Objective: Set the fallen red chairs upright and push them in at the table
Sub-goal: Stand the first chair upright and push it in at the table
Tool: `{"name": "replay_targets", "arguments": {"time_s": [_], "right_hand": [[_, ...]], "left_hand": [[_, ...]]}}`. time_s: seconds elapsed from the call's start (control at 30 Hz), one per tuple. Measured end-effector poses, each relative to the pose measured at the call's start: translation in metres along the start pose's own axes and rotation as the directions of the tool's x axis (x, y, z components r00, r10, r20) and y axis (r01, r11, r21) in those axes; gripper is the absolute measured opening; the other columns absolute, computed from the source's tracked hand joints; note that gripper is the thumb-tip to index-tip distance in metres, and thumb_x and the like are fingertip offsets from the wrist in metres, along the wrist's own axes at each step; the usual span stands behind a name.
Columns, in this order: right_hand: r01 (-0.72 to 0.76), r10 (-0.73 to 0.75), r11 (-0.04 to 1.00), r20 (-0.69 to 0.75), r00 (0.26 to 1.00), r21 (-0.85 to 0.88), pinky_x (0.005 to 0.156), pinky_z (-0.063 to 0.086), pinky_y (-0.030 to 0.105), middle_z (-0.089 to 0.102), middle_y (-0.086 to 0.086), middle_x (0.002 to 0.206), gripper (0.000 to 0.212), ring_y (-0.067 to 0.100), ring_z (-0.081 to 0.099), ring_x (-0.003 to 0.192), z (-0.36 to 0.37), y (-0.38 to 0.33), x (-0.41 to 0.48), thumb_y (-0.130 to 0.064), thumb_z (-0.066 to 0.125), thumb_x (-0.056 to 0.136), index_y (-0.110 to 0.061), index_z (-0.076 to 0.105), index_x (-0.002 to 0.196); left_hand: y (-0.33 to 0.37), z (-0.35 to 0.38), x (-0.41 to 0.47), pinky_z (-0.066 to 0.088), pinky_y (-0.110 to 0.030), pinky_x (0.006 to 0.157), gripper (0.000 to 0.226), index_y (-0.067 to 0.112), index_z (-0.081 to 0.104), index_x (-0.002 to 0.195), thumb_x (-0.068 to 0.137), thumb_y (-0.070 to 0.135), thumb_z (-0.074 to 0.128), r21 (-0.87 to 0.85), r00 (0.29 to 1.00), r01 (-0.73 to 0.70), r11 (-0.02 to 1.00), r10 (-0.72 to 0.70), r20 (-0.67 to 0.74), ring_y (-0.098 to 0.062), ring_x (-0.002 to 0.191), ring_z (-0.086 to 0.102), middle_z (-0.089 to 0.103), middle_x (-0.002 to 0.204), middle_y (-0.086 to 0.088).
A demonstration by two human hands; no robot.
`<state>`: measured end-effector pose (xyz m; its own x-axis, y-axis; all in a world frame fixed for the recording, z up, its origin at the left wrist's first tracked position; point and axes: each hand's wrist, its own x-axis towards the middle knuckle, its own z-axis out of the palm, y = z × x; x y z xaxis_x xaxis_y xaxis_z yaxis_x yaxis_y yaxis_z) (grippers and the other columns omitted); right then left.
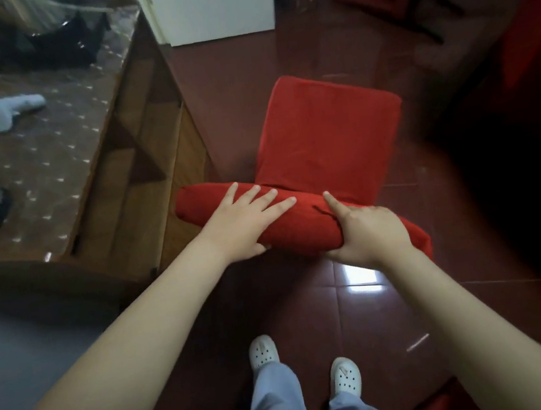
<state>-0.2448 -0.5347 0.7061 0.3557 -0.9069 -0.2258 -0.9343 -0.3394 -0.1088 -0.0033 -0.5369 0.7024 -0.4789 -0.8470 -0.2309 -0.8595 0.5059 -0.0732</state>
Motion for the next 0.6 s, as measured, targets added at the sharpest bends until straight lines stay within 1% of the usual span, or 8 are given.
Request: {"name": "replay_targets", "arguments": {"time_s": [0.07,0.13,0.2,0.27,0.33,0.4,0.5,0.6], "right_hand": [[-0.065,0.065,0.998,-0.007,0.998,0.003,0.085,0.047,0.037,0.067,0.001,0.123,0.104,0.027,0.065,0.105,-0.01,0.006,0.011,-0.072,0.063,0.063,-0.029,0.029,0.151],[-0.122,0.122,0.993,0.011,0.993,0.007,0.085,0.048,0.037,0.067,-0.002,0.12,0.091,0.024,0.065,0.105,-0.018,0.01,0.021,-0.075,0.061,0.061,-0.037,0.041,0.141],[-0.157,0.157,0.988,0.01,0.987,-0.005,0.086,0.049,0.038,0.069,-0.008,0.114,0.078,0.022,0.065,0.103,-0.024,0.013,0.028,-0.077,0.057,0.058,-0.04,0.049,0.126],[-0.18,0.18,0.983,-0.001,0.984,-0.018,0.103,0.04,0.045,0.064,-0.012,0.123,0.08,0.024,0.056,0.119,-0.024,0.015,0.032,-0.079,0.054,0.057,-0.04,0.05,0.127],[-0.234,0.234,0.972,-0.023,0.972,-0.023,0.114,0.019,0.051,0.053,-0.011,0.139,0.09,0.028,0.039,0.137,-0.023,0.016,0.034,-0.081,0.053,0.055,-0.04,0.045,0.136],[-0.299,0.298,0.954,-0.045,0.953,-0.01,0.116,0.013,0.051,0.045,-0.008,0.149,0.098,0.029,0.03,0.143,-0.027,0.017,0.037,-0.081,0.054,0.055,-0.038,0.041,0.142],[-0.343,0.343,0.939,-0.072,0.937,0.014,0.111,0.027,0.047,0.049,-0.006,0.145,0.099,0.025,0.043,0.135,-0.035,0.021,0.044,-0.078,0.055,0.055,-0.038,0.037,0.144],[-0.349,0.349,0.937,-0.123,0.929,0.022,0.099,0.036,0.039,0.058,-0.007,0.136,0.101,0.021,0.055,0.123,-0.045,0.027,0.055,-0.076,0.058,0.055,-0.04,0.032,0.146]], "left_hand": [[-0.007,-0.009,0.019,0.014,-0.055,0.115,0.095,0.038,0.004,0.152,0.082,0.046,0.068,-0.022,1.0,-0.01,1.0,0.01,0.003,-0.03,0.141,0.031,0.028,0.158,-0.001],[-0.012,-0.017,0.033,0.018,-0.054,0.114,0.089,0.038,0.009,0.152,0.084,0.044,0.066,-0.034,1.0,-0.01,0.999,0.01,0.001,-0.03,0.137,0.038,0.033,0.155,-0.001],[-0.016,-0.023,0.043,0.031,-0.049,0.109,0.079,0.037,0.021,0.149,0.083,0.044,0.064,-0.034,1.0,-0.024,0.999,0.023,-0.011,-0.029,0.129,0.048,0.045,0.147,0.0],[-0.021,-0.028,0.053,0.046,-0.039,0.088,0.062,0.034,0.039,0.135,0.079,0.045,0.063,-0.021,0.997,-0.051,0.998,0.05,-0.058,-0.028,0.109,0.061,0.063,0.124,0.001],[-0.029,-0.037,0.064,0.043,-0.034,0.069,0.052,0.032,0.048,0.122,0.075,0.049,0.063,-0.007,0.993,-0.085,0.996,0.084,-0.078,-0.029,0.094,0.065,0.068,0.105,-0.001],[-0.037,-0.046,0.075,0.037,-0.031,0.064,0.055,0.032,0.052,0.118,0.071,0.056,0.065,-0.018,0.992,-0.117,0.993,0.116,-0.052,-0.03,0.091,0.067,0.07,0.1,-0.002],[-0.043,-0.052,0.085,0.041,-0.033,0.07,0.06,0.034,0.05,0.123,0.07,0.056,0.067,-0.109,0.992,-0.128,0.986,0.128,-0.012,-0.027,0.1,0.064,0.067,0.11,0.002],[-0.047,-0.054,0.096,0.042,-0.047,0.096,0.073,0.034,0.038,0.137,0.073,0.05,0.068,-0.152,0.993,-0.115,0.982,0.117,0.002,-0.027,0.12,0.053,0.058,0.127,0.004]]}}
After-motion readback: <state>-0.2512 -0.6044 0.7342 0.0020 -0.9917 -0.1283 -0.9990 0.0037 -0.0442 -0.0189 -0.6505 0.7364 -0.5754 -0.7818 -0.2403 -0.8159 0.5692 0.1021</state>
